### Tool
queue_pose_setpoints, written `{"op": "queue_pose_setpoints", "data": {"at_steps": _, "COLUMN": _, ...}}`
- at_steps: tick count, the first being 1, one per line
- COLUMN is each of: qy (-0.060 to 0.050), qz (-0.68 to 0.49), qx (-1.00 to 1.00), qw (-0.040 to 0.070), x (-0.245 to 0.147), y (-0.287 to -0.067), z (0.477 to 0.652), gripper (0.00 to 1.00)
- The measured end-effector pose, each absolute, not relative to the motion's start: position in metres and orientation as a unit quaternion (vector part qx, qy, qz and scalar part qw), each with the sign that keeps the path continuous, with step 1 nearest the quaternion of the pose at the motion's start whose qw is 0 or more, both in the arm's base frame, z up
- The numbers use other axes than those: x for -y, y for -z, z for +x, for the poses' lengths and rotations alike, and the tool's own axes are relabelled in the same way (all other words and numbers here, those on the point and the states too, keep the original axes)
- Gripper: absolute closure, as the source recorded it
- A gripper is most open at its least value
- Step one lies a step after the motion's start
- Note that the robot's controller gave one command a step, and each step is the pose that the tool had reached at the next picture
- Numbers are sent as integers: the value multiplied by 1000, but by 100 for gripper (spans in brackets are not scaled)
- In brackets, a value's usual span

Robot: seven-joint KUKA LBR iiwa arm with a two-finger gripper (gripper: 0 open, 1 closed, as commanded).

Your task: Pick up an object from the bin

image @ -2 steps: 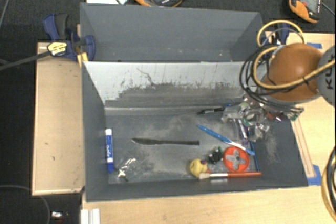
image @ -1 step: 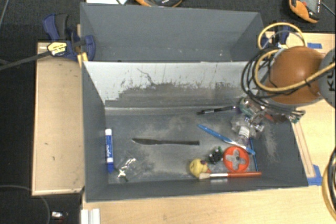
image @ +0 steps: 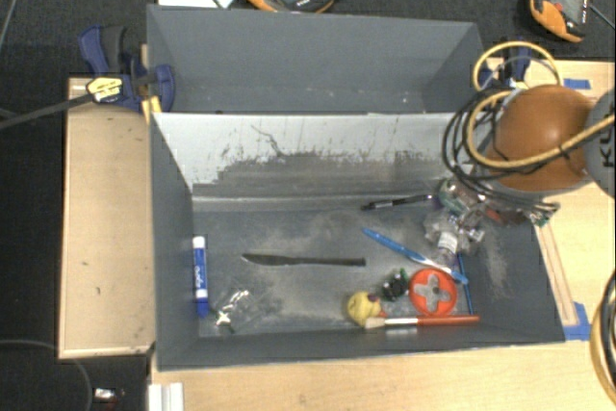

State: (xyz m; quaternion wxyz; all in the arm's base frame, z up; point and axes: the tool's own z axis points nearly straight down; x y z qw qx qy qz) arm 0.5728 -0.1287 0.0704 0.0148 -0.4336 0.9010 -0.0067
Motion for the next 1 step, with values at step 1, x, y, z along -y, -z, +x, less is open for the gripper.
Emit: {"op": "queue_pose_setpoints", "data": {"at_steps": 1, "qy": 7, "qz": -441, "qx": -897, "qw": 15, "x": 129, "y": -70, "z": 575, "gripper": 100}}
